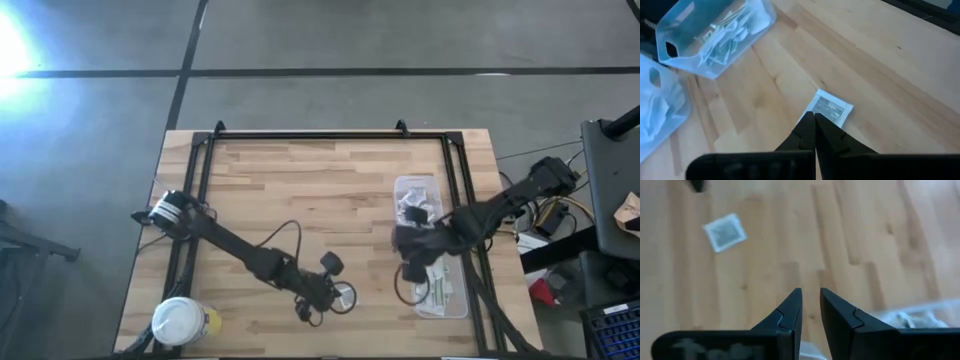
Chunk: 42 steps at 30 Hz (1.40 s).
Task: Pick & Place First Aid Supplies
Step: Put the towelette pack into the top bin
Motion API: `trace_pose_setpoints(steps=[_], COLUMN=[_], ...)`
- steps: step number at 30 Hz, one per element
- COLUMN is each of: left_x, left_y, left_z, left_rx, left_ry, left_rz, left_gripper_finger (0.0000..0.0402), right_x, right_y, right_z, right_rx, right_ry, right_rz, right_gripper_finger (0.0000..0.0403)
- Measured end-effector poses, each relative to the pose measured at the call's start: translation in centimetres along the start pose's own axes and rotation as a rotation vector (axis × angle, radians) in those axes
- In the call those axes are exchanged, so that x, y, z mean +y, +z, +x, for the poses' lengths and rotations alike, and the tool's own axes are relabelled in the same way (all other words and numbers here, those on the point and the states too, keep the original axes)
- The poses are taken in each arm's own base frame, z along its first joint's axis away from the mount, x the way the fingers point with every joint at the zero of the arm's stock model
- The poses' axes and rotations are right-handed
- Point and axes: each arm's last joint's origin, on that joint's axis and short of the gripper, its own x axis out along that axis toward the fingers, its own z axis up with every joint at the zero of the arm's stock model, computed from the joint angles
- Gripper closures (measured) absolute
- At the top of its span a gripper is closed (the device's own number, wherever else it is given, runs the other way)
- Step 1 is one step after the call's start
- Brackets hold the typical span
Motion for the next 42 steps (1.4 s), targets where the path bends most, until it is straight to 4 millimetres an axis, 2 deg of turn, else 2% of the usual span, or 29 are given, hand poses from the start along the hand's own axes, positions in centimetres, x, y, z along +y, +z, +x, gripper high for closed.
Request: trace_pose_setpoints(steps=[6,11,14,19,25,28,31,34,36,42], left_x=[-0.5,-1.0,-1.3,-1.6,-1.2,-1.3,-1.4,-0.7,-0.2,0.4], left_y=[-0.8,-1.1,-1.5,-1.9,-0.9,-0.9,-1.9,-2.5,-2.7,-2.9], left_z=[-0.2,0.4,1.0,1.8,2.5,3.3,4.6,5.6,5.9,5.9], left_rx=[0.018,0.019,0.035,0.045,-0.032,-0.051,-0.011,0.026,0.037,0.030], left_ry=[-0.013,-0.047,-0.056,-0.062,-0.055,-0.092,-0.102,-0.011,0.034,0.021], left_rz=[0.050,0.131,0.159,0.212,0.218,0.240,0.230,0.174,0.138,0.093], left_gripper_finger=[0.0401,0.0390,0.0363,0.0295,0.0236,0.0231,0.0233,0.0238,0.0242,0.0254], right_x=[1.9,2.1,2.0,2.0,1.8,1.8,1.8,1.8,1.8,1.8], right_y=[-1.0,-1.2,-1.2,-1.2,-1.4,-1.4,-1.3,-1.3,-1.3,-1.3], right_z=[0.8,1.2,1.2,1.2,1.2,1.2,1.2,1.2,1.2,1.2], right_rx=[-0.075,-0.081,-0.084,-0.080,-0.063,-0.064,-0.064,-0.065,-0.064,-0.062], right_ry=[0.081,0.088,0.086,0.081,0.068,0.068,0.068,0.068,0.069,0.070], right_rz=[-0.051,-0.052,-0.051,-0.069,-0.071,-0.071,-0.069,-0.067,-0.058,-0.053], right_gripper_finger=[0.0333,0.0323,0.0316,0.0305,0.0296,0.0297,0.0302,0.0307,0.0309,0.0314])
